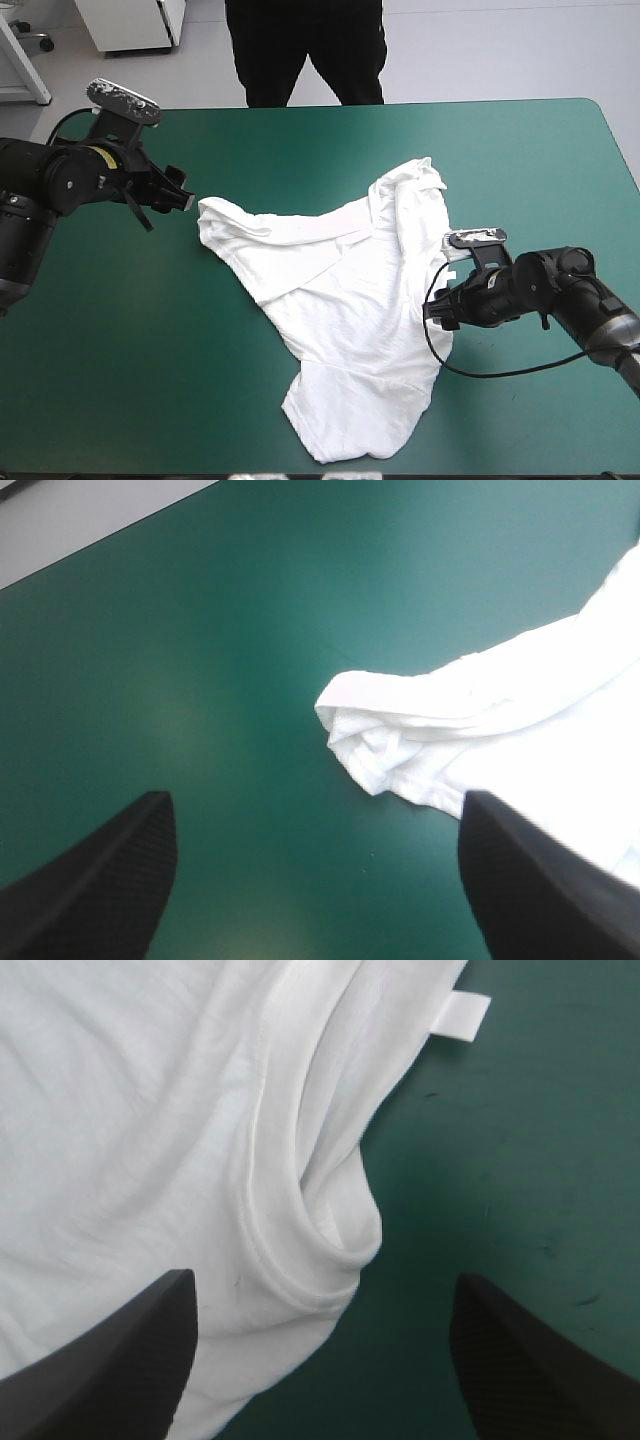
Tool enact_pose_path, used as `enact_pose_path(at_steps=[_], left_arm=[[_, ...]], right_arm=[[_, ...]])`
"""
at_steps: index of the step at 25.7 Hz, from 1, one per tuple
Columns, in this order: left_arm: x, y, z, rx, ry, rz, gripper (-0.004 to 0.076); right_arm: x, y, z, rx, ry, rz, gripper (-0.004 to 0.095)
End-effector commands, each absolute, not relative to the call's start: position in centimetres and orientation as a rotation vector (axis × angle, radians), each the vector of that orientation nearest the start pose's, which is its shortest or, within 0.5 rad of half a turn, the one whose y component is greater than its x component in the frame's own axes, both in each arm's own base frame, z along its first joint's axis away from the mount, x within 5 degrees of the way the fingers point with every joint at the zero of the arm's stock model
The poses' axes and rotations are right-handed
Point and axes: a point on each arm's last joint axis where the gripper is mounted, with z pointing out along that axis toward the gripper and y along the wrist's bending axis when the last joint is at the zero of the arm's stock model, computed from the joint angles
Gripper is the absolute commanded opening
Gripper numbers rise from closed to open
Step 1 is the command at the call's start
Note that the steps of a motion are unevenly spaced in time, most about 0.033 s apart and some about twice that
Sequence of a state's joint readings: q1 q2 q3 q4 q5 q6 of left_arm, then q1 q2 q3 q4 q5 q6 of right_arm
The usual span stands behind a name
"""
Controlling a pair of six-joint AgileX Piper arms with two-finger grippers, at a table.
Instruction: Fold the cloth
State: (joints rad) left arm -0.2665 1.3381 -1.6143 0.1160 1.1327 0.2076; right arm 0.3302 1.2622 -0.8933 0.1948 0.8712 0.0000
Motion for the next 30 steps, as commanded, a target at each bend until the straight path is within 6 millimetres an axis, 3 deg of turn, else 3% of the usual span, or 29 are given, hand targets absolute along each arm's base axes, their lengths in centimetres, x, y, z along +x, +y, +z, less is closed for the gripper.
enact_pose_path(at_steps=[1,8,15,19,23,26,30], left_arm=[[26.4,-6.5,46.2,0.539,2.188,0.070,0.0565],[29.2,-7.3,43.9,0.584,2.239,0.087,0.0566],[32.9,-6.8,40.5,0.568,2.339,0.129,0.0565],[35.3,-5.0,38.6,0.500,2.383,0.117,0.0566],[38.3,-3.9,34.6,0.551,2.458,0.083,0.0565],[40.4,-4.4,31.0,0.617,2.539,0.037,0.0565],[42.0,-4.7,28.5,0.658,2.575,0.017,0.0565]], right_arm=[[22.4,9.4,27.2,-0.299,2.687,0.375,0.0671],[24.0,11.7,23.5,-0.391,2.781,0.350,0.0614],[24.6,13.1,21.5,-0.459,2.808,0.301,0.0579],[24.7,12.9,21.1,-0.497,2.821,0.253,0.0343],[24.6,12.9,21.0,-0.551,2.820,0.240,-0.0020],[24.5,12.8,20.9,-0.578,2.831,0.234,-0.0017],[24.4,12.8,20.9,-0.579,2.841,0.234,-0.0017]])
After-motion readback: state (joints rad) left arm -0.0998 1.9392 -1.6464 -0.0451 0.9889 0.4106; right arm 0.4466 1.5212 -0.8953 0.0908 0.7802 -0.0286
